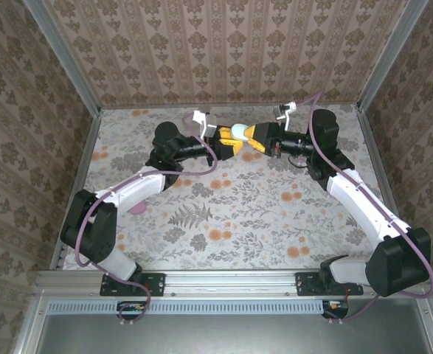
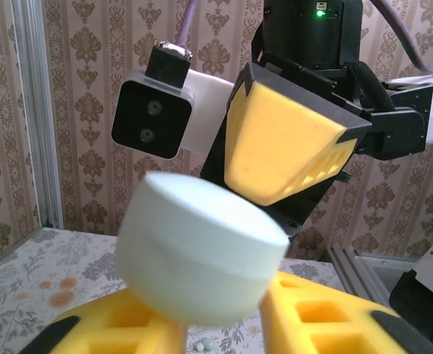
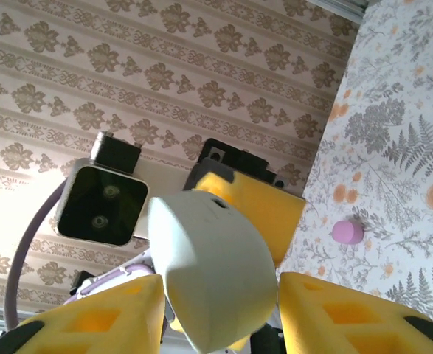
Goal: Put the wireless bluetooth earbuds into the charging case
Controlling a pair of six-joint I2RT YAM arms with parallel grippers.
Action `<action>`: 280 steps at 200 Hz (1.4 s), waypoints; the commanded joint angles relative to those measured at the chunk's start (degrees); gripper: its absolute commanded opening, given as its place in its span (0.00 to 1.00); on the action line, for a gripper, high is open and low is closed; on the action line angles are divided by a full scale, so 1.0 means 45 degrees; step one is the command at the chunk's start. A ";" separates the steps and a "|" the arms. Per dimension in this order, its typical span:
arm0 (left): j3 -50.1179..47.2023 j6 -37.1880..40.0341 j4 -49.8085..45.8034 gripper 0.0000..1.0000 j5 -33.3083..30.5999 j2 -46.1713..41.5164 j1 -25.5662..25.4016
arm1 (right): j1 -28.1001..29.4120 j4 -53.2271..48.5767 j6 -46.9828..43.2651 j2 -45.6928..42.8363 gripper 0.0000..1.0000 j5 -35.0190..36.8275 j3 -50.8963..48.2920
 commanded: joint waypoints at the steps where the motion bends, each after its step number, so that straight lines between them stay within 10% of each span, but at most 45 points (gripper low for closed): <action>1: 0.0188 0.0010 0.0553 0.28 -0.0012 0.0012 0.0033 | -0.0093 -0.0783 -0.0404 -0.0359 0.48 0.0147 0.0304; 107: 0.0373 0.0050 0.0402 0.36 0.0243 0.0218 -0.0027 | -0.0101 -0.0084 -0.0094 0.0062 0.22 -0.0156 0.0727; 177: 0.0126 0.2012 -0.0932 0.61 -0.0216 -0.0351 0.0182 | -0.0241 -0.0525 0.0095 -0.0300 0.20 -0.0452 0.0422; 280: 0.0455 0.2258 -0.0950 0.65 0.0627 -0.0431 0.0383 | -0.0263 -0.1607 -0.0345 0.0123 0.21 -0.1148 0.0582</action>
